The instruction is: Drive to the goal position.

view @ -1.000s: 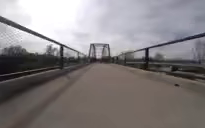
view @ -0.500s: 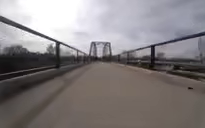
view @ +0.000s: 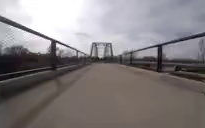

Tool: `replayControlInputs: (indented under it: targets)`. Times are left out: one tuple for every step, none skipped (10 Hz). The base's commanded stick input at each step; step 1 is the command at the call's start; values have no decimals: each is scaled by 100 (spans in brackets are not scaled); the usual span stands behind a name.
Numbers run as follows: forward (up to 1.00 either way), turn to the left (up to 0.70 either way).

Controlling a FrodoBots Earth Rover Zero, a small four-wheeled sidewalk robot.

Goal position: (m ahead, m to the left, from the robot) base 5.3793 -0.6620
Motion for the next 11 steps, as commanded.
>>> replayControlInputs:
  targets:
    - [100,0]
    - [100,0]
    - [100,0]
    - [100,0]
    - [100,0]
    - [100,0]
    - [100,0]
    - [100,0]
    - [100,0]
    - [100,0]
    - [100,0]
